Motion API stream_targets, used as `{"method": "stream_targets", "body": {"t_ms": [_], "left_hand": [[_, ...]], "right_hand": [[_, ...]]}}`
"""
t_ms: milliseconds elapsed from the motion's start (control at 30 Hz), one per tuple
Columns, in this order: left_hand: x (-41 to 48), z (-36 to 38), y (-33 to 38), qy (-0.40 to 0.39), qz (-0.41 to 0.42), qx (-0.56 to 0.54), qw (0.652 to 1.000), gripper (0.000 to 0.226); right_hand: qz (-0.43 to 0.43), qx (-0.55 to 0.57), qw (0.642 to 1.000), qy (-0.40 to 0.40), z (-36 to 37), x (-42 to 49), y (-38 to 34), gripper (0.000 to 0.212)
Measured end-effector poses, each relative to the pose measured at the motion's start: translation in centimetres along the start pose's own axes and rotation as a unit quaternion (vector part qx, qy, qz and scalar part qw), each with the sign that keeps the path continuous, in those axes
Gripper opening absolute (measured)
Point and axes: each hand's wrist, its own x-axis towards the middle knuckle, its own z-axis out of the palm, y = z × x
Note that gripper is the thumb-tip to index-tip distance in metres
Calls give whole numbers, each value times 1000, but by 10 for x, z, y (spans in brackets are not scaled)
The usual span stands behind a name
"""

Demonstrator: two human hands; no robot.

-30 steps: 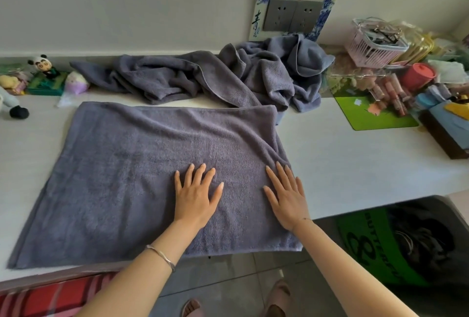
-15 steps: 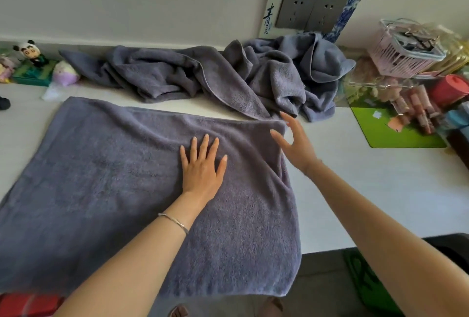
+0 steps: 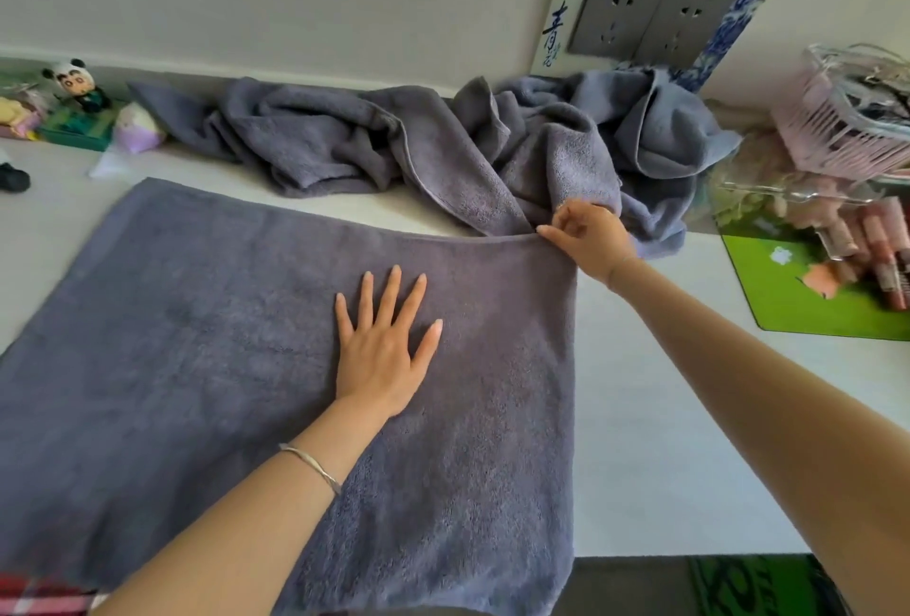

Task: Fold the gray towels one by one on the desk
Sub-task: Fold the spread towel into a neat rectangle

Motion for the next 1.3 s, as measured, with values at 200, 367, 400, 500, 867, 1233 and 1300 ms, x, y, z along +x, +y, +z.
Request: {"method": "stream_targets", "body": {"t_ms": [200, 367, 400, 500, 867, 1233, 1300], "left_hand": [[1, 0, 1, -1, -8, 5, 1000, 69], [16, -3, -2, -9, -12, -15, 1000, 68], [21, -4, -8, -10, -15, -15, 1000, 67], [34, -9, -25, -29, -27, -5, 999, 57], [-15, -24, -50, -63, -16, -44, 997, 73], [8, -18, -31, -22, -73, -12, 997, 60], [23, -15, -26, -21, -90, -21, 996, 60]], "right_hand": [[-152, -81, 979, 112, 57, -46, -32, 31], [-175, -177, 967, -62, 96, -83, -20, 59], [-154, -189, 968, -54, 94, -81, -11, 62], [-75, -188, 979, -7, 77, -77, 7, 66], [304, 188, 930, 88, 49, -117, -9, 27], [59, 76, 967, 238, 7, -52, -66, 16], [125, 38, 966, 224, 19, -40, -59, 27]]}}
